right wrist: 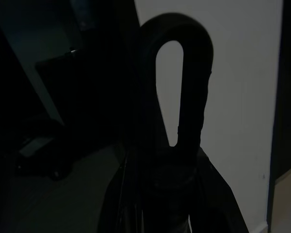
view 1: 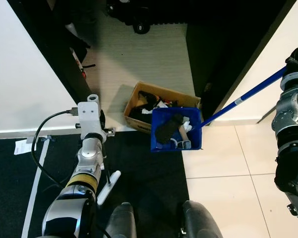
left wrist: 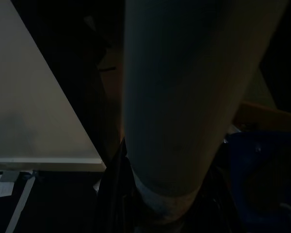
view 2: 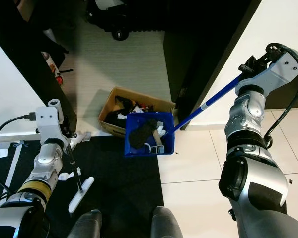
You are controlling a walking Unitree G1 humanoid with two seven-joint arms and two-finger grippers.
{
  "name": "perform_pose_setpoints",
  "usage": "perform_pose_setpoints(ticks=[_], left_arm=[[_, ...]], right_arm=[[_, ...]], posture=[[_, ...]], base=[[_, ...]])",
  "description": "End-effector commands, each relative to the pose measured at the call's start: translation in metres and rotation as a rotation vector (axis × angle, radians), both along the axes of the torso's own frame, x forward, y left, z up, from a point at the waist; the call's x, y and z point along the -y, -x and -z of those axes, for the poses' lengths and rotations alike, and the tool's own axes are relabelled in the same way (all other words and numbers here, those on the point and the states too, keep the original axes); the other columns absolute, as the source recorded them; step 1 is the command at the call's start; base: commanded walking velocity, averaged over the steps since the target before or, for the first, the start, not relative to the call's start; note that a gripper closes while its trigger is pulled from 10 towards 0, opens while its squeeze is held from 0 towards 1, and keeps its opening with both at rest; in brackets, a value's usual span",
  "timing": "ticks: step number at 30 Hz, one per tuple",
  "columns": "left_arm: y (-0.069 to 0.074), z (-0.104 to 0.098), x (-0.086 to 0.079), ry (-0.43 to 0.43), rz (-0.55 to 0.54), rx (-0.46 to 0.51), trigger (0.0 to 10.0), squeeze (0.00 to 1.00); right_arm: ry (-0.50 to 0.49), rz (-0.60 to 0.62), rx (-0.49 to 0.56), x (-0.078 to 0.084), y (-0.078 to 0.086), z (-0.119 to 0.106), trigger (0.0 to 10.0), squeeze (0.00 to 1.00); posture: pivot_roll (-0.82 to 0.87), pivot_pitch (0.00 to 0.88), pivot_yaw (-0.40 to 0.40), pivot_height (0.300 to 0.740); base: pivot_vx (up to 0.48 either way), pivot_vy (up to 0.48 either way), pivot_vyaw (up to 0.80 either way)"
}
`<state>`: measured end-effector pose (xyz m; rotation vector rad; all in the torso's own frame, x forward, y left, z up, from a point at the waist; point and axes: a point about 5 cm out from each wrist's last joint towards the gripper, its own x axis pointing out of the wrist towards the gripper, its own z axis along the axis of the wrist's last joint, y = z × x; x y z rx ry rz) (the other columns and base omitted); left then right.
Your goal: Sweep floor
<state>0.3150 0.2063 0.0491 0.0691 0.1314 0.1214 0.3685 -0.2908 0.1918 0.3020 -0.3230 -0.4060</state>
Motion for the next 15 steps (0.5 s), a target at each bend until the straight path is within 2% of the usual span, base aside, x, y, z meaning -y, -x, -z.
perform_pose_setpoints(ticks=[1, 15], left_arm=[[-0.0001, -0.0021, 0.0038, 0.014, 0.009, 0.026, 10.0, 0.00], [0.0000, -0.0018, 0.0048, 0.018, 0.013, 0.024, 10.0, 0.00]], right_arm=[[0.006, 0.007, 0.100, 0.0005, -0.0020, -0.0216, 10.0, 0.00], [0.005, 0.009, 0.100, 0.0005, -0.0020, -0.0210, 10.0, 0.00]], posture=[[-0.01, 0.072, -0.034, 0.740], [-0.01, 0.072, -0.033, 0.740]], base=[[0.420, 0.000, 0.00], [0.417, 0.000, 0.00]])
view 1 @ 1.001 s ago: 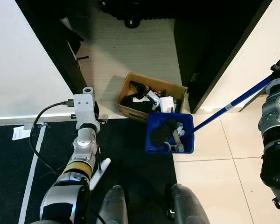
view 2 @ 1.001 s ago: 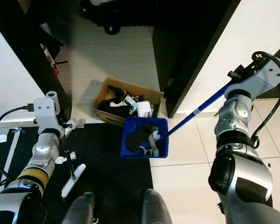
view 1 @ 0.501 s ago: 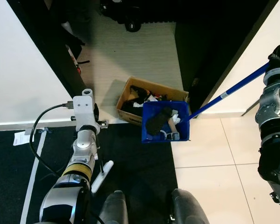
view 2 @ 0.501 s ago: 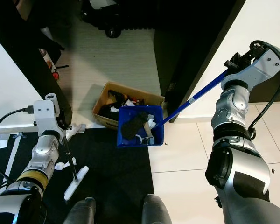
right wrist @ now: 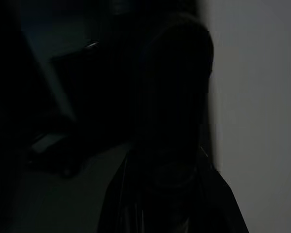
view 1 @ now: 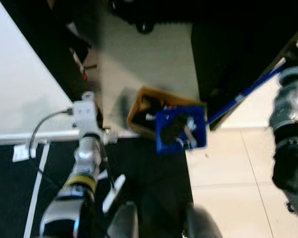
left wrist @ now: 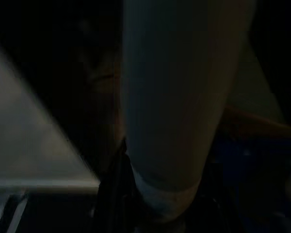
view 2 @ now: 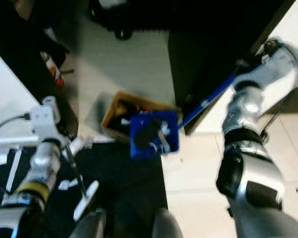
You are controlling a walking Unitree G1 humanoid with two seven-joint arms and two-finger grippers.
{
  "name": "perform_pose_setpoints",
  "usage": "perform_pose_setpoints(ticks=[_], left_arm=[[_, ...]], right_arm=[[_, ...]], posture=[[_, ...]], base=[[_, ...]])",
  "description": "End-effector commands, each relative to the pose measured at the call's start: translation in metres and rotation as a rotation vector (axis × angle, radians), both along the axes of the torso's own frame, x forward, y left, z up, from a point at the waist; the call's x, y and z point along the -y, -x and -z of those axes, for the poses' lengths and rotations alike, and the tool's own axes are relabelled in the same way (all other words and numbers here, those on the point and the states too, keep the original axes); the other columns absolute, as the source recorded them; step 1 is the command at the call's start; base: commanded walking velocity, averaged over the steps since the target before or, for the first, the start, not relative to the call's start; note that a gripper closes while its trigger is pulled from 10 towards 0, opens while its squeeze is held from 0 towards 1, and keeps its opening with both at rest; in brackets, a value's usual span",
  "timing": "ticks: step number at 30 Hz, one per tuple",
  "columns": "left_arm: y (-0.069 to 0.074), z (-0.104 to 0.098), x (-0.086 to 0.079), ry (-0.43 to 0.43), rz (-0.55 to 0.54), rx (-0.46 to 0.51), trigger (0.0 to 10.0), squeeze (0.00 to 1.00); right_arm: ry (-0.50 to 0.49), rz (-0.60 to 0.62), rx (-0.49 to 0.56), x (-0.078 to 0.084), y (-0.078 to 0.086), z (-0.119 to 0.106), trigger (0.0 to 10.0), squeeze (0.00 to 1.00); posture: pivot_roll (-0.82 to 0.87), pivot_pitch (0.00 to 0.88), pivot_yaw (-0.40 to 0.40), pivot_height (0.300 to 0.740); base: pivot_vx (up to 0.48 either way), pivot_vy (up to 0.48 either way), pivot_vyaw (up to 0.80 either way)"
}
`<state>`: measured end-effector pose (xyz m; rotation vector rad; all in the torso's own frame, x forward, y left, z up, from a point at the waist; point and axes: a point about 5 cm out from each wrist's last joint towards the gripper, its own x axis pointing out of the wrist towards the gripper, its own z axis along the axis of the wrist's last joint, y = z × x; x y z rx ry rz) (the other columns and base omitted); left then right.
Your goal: Sweep floor
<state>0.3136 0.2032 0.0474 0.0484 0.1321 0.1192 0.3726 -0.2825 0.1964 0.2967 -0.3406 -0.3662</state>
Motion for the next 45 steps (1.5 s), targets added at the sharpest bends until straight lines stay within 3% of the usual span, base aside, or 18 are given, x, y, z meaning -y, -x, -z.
perform_pose_setpoints(ticks=[1, 19, 27, 40, 45], left_arm=[[-0.002, -0.004, 0.002, -0.002, 0.013, 0.023, 10.0, 0.00], [-0.003, -0.005, 0.003, -0.002, 0.010, 0.027, 10.0, 0.00], [-0.003, -0.004, 0.002, -0.032, -0.002, 0.017, 10.0, 0.00], [-0.001, -0.002, 0.004, -0.046, 0.013, 0.009, 10.0, 0.00], [-0.001, -0.001, 0.004, -0.029, -0.012, 0.012, 10.0, 0.00]], right_arm=[[-0.011, 0.045, 0.078, 0.009, 0.002, -0.016, 10.0, 0.00], [0.017, 0.065, 0.141, 0.017, 0.003, -0.036, 10.0, 0.00], [0.027, 0.067, 0.148, 0.018, 0.002, -0.041, 10.0, 0.00], [0.053, 0.052, 0.163, 0.016, -0.001, -0.050, 10.0, 0.00], [0.058, 0.047, 0.163, 0.015, -0.002, -0.051, 10.0, 0.00]], posture=[[-0.01, 0.072, -0.032, 0.740], [-0.02, 0.070, -0.029, 0.740], [-0.02, 0.064, -0.030, 0.740], [-0.02, 0.055, -0.035, 0.740], [-0.02, 0.058, -0.034, 0.740]], base=[[0.416, 0.000, 0.00], [0.395, 0.000, 0.00], [0.000, 0.000, 0.00], [0.000, -0.480, 0.00], [0.000, 0.000, 0.00]])
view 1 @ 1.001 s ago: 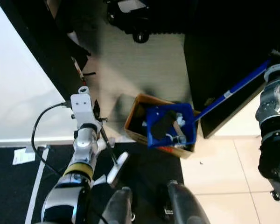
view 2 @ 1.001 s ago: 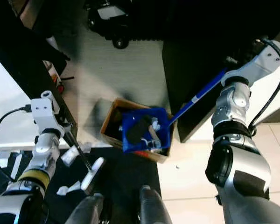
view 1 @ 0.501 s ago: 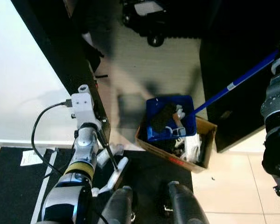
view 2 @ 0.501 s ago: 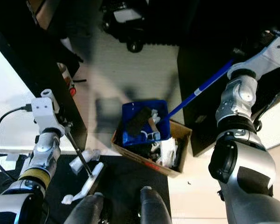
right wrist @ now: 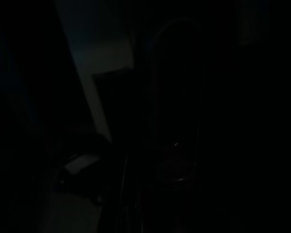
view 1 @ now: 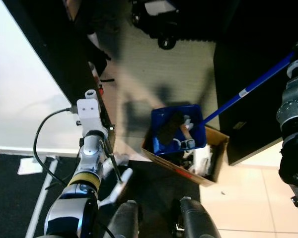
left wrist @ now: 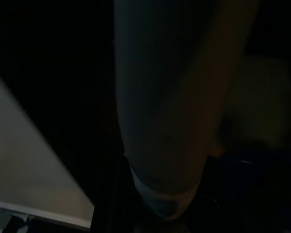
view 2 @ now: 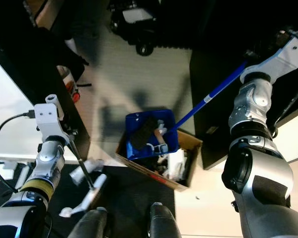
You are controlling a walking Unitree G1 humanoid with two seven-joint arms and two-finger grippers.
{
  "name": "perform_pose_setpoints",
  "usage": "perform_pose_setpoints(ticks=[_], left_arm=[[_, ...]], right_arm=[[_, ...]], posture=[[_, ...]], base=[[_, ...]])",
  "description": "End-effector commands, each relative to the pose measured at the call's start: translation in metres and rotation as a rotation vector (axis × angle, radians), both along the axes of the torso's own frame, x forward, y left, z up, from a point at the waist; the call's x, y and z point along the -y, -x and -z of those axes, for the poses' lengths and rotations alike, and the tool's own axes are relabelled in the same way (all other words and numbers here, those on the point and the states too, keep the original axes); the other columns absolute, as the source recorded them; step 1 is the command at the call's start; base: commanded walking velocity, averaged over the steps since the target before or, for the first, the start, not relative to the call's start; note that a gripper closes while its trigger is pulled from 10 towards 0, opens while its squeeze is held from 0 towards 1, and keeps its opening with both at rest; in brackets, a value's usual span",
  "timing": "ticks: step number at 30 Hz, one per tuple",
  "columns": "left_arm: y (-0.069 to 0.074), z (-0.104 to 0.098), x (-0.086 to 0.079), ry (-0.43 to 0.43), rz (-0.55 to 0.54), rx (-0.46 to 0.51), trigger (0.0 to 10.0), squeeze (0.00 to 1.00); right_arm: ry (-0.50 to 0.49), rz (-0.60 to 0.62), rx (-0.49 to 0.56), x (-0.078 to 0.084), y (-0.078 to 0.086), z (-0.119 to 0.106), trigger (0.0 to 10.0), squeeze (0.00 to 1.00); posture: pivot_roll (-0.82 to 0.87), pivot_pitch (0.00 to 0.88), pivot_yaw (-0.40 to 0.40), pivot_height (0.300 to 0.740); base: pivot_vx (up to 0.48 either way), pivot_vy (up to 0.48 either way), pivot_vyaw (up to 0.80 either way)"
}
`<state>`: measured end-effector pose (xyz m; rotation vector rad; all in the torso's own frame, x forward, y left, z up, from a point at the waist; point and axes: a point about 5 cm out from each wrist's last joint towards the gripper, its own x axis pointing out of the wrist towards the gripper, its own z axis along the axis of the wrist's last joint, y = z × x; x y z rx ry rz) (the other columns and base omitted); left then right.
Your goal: Sweep floor
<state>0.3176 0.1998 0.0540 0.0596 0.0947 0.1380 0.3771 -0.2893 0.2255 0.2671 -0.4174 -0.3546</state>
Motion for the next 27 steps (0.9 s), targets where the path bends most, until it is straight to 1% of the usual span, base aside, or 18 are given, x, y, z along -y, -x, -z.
perform_pose_setpoints(ticks=[1, 7, 11, 13, 17, 19, 20, 21, 22, 23, 25, 26, 27], left_arm=[[0.003, 0.005, 0.000, -0.014, 0.004, -0.025, 10.0, 0.00], [0.004, 0.006, -0.001, -0.025, -0.004, -0.032, 10.0, 0.00], [0.005, 0.006, -0.004, -0.027, -0.012, -0.028, 10.0, 0.00], [0.005, 0.006, -0.005, -0.027, -0.015, -0.024, 10.0, 0.00], [0.006, 0.006, -0.006, -0.027, -0.017, -0.021, 10.0, 0.00], [0.007, 0.006, -0.007, -0.028, -0.022, -0.017, 10.0, 0.00], [0.007, 0.006, -0.008, -0.029, -0.028, -0.013, 10.0, 0.00], [0.007, 0.006, -0.008, -0.029, -0.028, -0.013, 10.0, 0.00], [0.008, 0.006, -0.009, -0.030, -0.031, -0.011, 10.0, 0.00], [0.008, 0.006, -0.009, -0.030, -0.031, -0.011, 10.0, 0.00], [0.009, 0.006, -0.010, -0.030, -0.036, -0.007, 10.0, 0.00], [0.009, 0.006, -0.010, -0.030, -0.036, -0.007, 10.0, 0.00], [0.009, 0.006, -0.010, -0.031, -0.038, -0.006, 10.0, 0.00]], right_arm=[[0.015, 0.040, 0.094, 0.008, 0.003, -0.022, 10.0, 0.00], [0.030, 0.024, 0.096, 0.005, 0.001, -0.026, 10.0, 0.00], [0.085, -0.024, 0.098, -0.006, -0.005, -0.033, 10.0, 0.00], [0.129, -0.044, 0.094, -0.010, -0.006, -0.036, 10.0, 0.00], [0.161, -0.058, 0.089, -0.014, -0.008, -0.037, 10.0, 0.00], [0.210, -0.075, 0.075, -0.020, -0.010, -0.037, 10.0, 0.00], [0.252, -0.084, 0.069, -0.025, -0.011, -0.038, 10.0, 0.00], [0.252, -0.084, 0.069, -0.025, -0.011, -0.038, 10.0, 0.00], [0.292, -0.091, 0.065, -0.030, -0.012, -0.038, 10.0, 0.00], [0.292, -0.091, 0.065, -0.030, -0.012, -0.038, 10.0, 0.00], [0.356, -0.104, 0.059, -0.038, -0.013, -0.037, 10.0, 0.00], [0.356, -0.104, 0.059, -0.038, -0.013, -0.037, 10.0, 0.00], [0.403, -0.118, 0.054, -0.045, -0.014, -0.036, 10.0, 0.00]], posture=[[-0.02, 0.058, -0.034, 0.740], [-0.02, 0.068, -0.036, 0.740], [-0.02, 0.072, -0.037, 0.740], [-0.02, 0.074, -0.038, 0.740], [-0.02, 0.076, -0.041, 0.740], [-0.01, 0.080, -0.046, 0.740], [-0.01, 0.082, -0.049, 0.740], [-0.01, 0.082, -0.049, 0.740], [-0.01, 0.083, -0.049, 0.740], [-0.01, 0.083, -0.049, 0.740], [-0.01, 0.085, -0.050, 0.740], [-0.01, 0.085, -0.050, 0.740], [-0.01, 0.085, -0.051, 0.740]], base=[[0.000, 0.000, 0.00], [0.000, 0.000, 0.00], [0.000, 0.000, 0.00], [0.000, 0.000, 0.00], [0.000, 0.000, 0.00], [0.000, 0.000, 0.00], [0.000, 0.000, 0.00], [0.000, 0.000, 0.00], [0.000, 0.000, 0.00], [0.000, 0.000, 0.00], [0.000, 0.000, 0.00], [0.000, 0.000, 0.00], [0.000, 0.000, 0.00]])
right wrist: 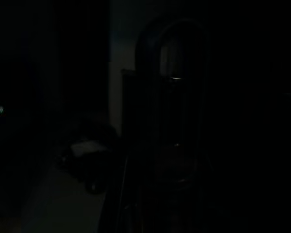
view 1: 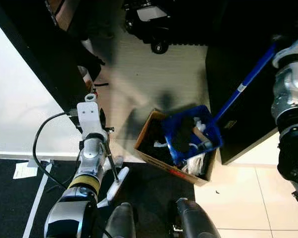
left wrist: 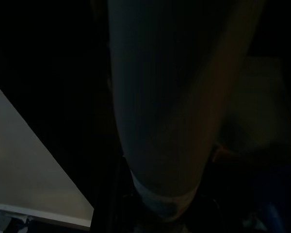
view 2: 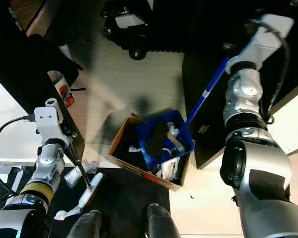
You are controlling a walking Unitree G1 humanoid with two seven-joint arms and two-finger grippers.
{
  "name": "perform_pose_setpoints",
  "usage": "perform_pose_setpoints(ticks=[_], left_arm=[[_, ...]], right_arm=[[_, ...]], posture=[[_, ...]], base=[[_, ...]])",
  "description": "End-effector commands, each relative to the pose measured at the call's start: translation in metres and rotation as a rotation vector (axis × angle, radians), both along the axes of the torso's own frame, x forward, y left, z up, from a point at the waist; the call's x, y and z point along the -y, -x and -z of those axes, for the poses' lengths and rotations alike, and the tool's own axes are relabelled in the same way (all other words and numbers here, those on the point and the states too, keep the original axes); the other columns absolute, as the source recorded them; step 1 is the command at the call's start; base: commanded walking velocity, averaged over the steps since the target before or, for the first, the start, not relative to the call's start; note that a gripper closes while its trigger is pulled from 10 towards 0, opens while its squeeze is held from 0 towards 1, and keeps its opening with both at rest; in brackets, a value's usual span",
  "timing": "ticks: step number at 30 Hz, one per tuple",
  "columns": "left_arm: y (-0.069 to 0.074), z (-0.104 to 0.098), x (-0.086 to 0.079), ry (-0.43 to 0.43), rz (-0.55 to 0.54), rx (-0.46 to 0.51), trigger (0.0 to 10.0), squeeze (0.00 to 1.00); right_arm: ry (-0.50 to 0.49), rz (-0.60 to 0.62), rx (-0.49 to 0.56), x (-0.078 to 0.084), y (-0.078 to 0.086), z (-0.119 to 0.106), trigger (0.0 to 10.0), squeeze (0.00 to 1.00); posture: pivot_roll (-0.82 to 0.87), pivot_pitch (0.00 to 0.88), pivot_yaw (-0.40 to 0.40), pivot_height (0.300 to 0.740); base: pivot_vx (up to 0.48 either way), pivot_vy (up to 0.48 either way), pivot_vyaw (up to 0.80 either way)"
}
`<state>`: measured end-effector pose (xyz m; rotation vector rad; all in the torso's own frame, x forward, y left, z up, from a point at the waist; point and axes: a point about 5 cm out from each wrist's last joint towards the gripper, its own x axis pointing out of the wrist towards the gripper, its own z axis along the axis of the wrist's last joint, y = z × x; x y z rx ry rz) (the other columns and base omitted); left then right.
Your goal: Sweep floor
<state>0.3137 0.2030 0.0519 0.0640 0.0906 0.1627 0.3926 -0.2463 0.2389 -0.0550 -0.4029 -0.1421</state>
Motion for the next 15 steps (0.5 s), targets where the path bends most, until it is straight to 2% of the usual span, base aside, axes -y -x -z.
perform_pose_setpoints(ticks=[1, 2, 3, 8, 10, 11, 12, 15], left_arm=[[0.006, 0.004, -0.007, -0.026, -0.017, -0.011, 10.0, 0.00], [0.007, 0.005, -0.008, -0.027, -0.018, -0.010, 10.0, 0.00], [0.007, 0.005, -0.008, -0.027, -0.018, -0.010, 10.0, 0.00], [0.008, 0.005, -0.008, -0.037, -0.027, -0.005, 10.0, 0.00], [0.008, 0.005, -0.008, -0.039, -0.028, -0.004, 10.0, 0.00], [0.008, 0.005, -0.008, -0.039, -0.028, -0.004, 10.0, 0.00], [0.008, 0.004, -0.008, -0.041, -0.027, -0.003, 10.0, 0.00], [0.008, 0.004, -0.008, -0.043, -0.028, 0.000, 10.0, 0.00]], right_arm=[[0.114, -0.021, 0.103, -0.013, 0.000, -0.019, 10.0, 0.00], [0.161, -0.041, 0.102, -0.020, 0.000, -0.016, 10.0, 0.00], [0.161, -0.041, 0.102, -0.020, 0.000, -0.016, 10.0, 0.00], [0.451, -0.183, 0.127, -0.077, 0.003, 0.008, 10.0, 0.00], [0.505, -0.213, 0.136, -0.092, 0.005, 0.014, 10.0, 0.00], [0.505, -0.213, 0.136, -0.092, 0.005, 0.014, 10.0, 0.00], [0.534, -0.238, 0.138, -0.106, 0.007, 0.021, 10.0, 0.00], [0.557, -0.262, 0.150, -0.122, 0.009, 0.027, 10.0, 0.00]], posture=[[-0.01, 0.086, -0.052, 0.740], [-0.01, 0.086, -0.052, 0.740], [-0.01, 0.086, -0.052, 0.740], [-0.01, 0.089, -0.053, 0.740], [-0.01, 0.089, -0.052, 0.740], [-0.01, 0.089, -0.052, 0.740], [-0.01, 0.089, -0.052, 0.740], [0.00, 0.090, -0.054, 0.740]], base=[[0.000, 0.000, 0.00], [0.000, 0.000, 0.00], [0.000, 0.000, 0.00], [0.000, 0.000, 0.00], [0.000, 0.000, 0.00], [0.000, 0.000, 0.00], [0.000, 0.000, 0.00], [0.000, 0.000, 0.00]])
